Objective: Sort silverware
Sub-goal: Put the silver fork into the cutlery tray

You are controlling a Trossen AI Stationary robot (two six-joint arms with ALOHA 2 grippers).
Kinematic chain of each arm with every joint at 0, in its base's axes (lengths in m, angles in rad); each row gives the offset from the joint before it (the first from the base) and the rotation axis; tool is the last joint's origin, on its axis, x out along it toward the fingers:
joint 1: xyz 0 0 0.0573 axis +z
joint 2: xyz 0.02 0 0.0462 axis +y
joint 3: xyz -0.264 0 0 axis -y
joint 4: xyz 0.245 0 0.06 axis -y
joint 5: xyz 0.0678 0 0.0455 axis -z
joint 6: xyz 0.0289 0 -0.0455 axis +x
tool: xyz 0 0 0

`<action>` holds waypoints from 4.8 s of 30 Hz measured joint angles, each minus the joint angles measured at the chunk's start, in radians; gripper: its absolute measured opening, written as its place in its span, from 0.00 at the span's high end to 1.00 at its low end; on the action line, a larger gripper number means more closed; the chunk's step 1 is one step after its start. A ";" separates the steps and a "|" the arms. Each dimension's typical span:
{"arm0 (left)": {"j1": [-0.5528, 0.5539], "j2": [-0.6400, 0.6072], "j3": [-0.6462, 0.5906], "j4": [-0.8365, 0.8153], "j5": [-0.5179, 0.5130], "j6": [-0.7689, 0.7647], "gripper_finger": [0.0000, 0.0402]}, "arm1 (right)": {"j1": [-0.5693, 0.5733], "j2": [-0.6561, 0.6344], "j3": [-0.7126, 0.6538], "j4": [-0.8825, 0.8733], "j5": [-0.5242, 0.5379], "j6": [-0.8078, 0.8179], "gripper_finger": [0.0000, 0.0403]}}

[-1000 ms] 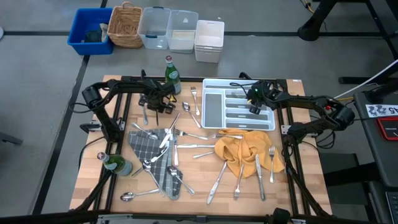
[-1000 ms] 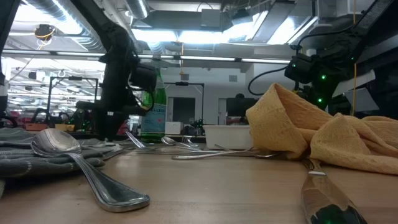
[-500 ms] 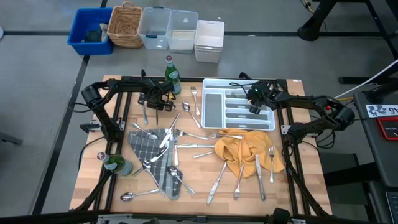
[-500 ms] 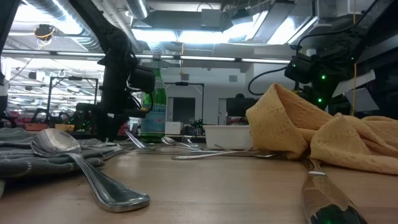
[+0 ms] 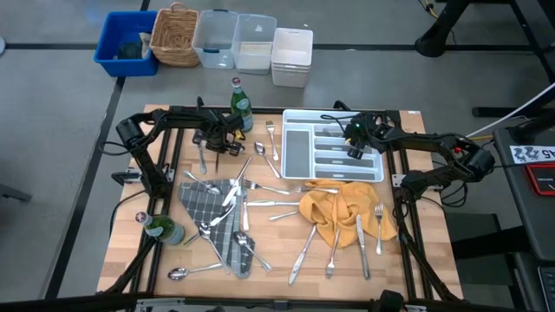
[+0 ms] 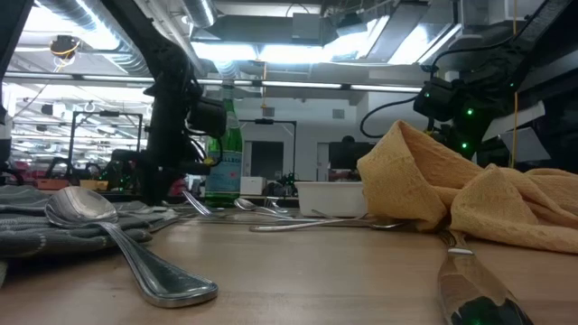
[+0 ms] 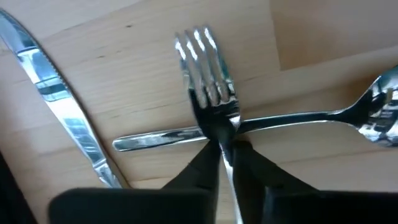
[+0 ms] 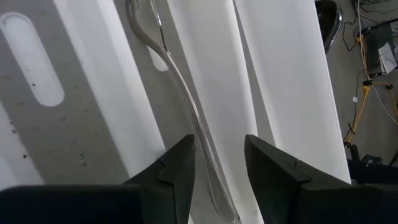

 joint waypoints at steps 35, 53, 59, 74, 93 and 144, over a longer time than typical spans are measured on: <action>-0.149 -0.180 -0.005 0.049 0.093 -0.001 1.00 | 0.000 0.000 0.000 -0.008 -0.003 0.349 0.65; -0.179 -0.211 -0.004 0.587 0.190 -0.083 0.99 | 0.001 0.000 0.187 -0.007 -0.449 0.753 0.65; -0.225 -0.211 -0.003 0.864 0.187 -0.100 0.99 | 0.010 0.000 0.243 0.015 -0.694 0.967 0.65; -0.326 -0.211 -0.003 1.097 0.101 -0.063 0.99 | 0.273 0.000 0.246 0.293 -0.744 1.050 0.65; -0.370 -0.211 -0.003 1.120 0.012 -0.089 0.99 | 0.585 0.000 0.246 0.415 -0.232 1.097 0.65; -0.461 -0.211 -0.003 1.261 -0.193 -0.267 0.99 | 0.624 0.024 0.249 0.438 -0.192 1.097 0.69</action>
